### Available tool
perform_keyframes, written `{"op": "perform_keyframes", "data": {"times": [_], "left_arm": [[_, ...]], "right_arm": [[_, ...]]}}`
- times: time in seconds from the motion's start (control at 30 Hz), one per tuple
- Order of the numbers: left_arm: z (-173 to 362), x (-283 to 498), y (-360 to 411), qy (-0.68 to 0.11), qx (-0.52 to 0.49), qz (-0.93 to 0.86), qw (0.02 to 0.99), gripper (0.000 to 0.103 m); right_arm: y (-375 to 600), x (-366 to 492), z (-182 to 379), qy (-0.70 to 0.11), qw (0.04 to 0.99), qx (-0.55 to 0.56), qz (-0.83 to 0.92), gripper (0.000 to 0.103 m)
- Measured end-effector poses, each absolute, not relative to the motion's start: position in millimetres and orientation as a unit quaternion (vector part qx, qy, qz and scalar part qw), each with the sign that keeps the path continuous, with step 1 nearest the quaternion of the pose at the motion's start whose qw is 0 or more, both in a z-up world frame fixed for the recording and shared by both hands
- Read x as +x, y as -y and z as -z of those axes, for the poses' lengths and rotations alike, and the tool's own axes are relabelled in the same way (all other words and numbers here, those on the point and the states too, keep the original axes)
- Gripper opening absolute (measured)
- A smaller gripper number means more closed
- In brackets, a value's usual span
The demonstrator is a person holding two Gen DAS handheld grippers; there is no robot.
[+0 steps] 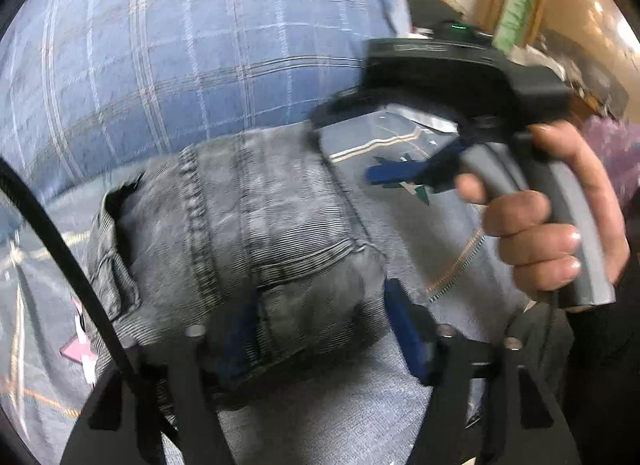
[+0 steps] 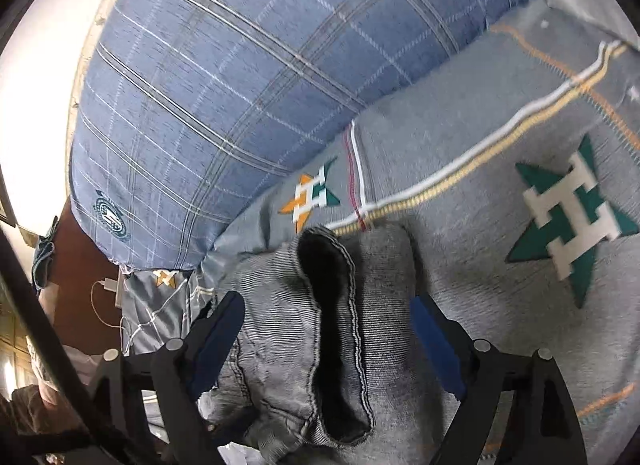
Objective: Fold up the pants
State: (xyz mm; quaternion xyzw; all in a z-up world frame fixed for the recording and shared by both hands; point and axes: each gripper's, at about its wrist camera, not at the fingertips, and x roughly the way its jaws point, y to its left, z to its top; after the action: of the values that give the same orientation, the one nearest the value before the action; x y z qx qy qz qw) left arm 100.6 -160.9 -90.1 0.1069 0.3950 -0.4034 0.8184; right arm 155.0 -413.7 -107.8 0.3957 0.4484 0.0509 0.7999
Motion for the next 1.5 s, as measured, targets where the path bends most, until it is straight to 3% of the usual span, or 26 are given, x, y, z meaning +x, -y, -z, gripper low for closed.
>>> {"op": "perform_keyframes", "data": {"times": [0.03,0.1,0.17,0.33,0.43,0.47,0.5,0.57,0.6,0.8,0.93,0.97,1.03,1.1,1.17,1.2,1.23,1.27,1.4,1.5], "left_arm": [[90,96,164,-0.389,0.121,0.401,0.820,0.069],[94,92,176,-0.378,0.159,0.392,0.824,0.069],[100,92,185,-0.383,0.183,0.386,0.819,0.069],[99,84,191,-0.368,0.198,0.398,0.816,0.068],[108,88,202,-0.374,0.223,0.378,0.817,0.057],[110,89,203,-0.373,0.224,0.375,0.818,0.043],[110,90,204,-0.375,0.220,0.376,0.818,0.032],[107,94,204,-0.385,0.200,0.389,0.813,0.016],[100,93,202,-0.382,0.186,0.392,0.816,0.015],[71,97,185,-0.388,0.084,0.424,0.814,0.015],[125,110,212,-0.459,0.119,0.402,0.783,0.018],[125,107,208,-0.444,0.111,0.410,0.789,0.019],[108,108,192,-0.459,0.071,0.431,0.774,0.036],[83,100,164,-0.435,0.020,0.446,0.782,0.061],[65,91,140,-0.405,0.018,0.418,0.813,0.073],[59,91,130,-0.400,0.020,0.398,0.825,0.073],[53,90,119,-0.401,0.016,0.375,0.836,0.073],[50,94,105,-0.410,0.008,0.346,0.844,0.073],[60,111,60,-0.441,-0.043,0.259,0.858,0.073],[70,112,43,-0.467,-0.081,0.240,0.847,0.073]], "right_arm": [[410,159,111,-0.448,0.801,0.395,-0.054,0.084],[407,162,109,-0.440,0.809,0.385,-0.062,0.070],[405,163,107,-0.434,0.814,0.379,-0.068,0.064],[403,166,114,-0.454,0.801,0.383,-0.076,0.064],[400,170,123,-0.472,0.793,0.378,-0.075,0.063],[398,171,124,-0.474,0.795,0.372,-0.071,0.053],[397,171,123,-0.471,0.799,0.369,-0.064,0.028],[392,172,121,-0.473,0.802,0.358,-0.069,0.012],[391,171,118,-0.473,0.805,0.352,-0.066,0.007],[398,152,82,-0.425,0.831,0.350,-0.081,0.007],[394,170,136,-0.515,0.788,0.337,-0.023,0.010],[396,171,143,-0.519,0.778,0.353,-0.022,0.010],[400,167,138,-0.502,0.780,0.373,-0.032,0.010],[401,160,118,-0.478,0.797,0.368,-0.034,0.012],[395,152,99,-0.453,0.815,0.359,-0.037,0.023],[390,150,92,-0.447,0.821,0.353,-0.045,0.043],[380,147,81,-0.441,0.831,0.335,-0.056,0.053],[373,145,75,-0.438,0.838,0.319,-0.057,0.070],[343,130,63,-0.450,0.860,0.238,-0.004,0.074],[341,126,89,-0.482,0.846,0.227,0.018,0.076]]}}
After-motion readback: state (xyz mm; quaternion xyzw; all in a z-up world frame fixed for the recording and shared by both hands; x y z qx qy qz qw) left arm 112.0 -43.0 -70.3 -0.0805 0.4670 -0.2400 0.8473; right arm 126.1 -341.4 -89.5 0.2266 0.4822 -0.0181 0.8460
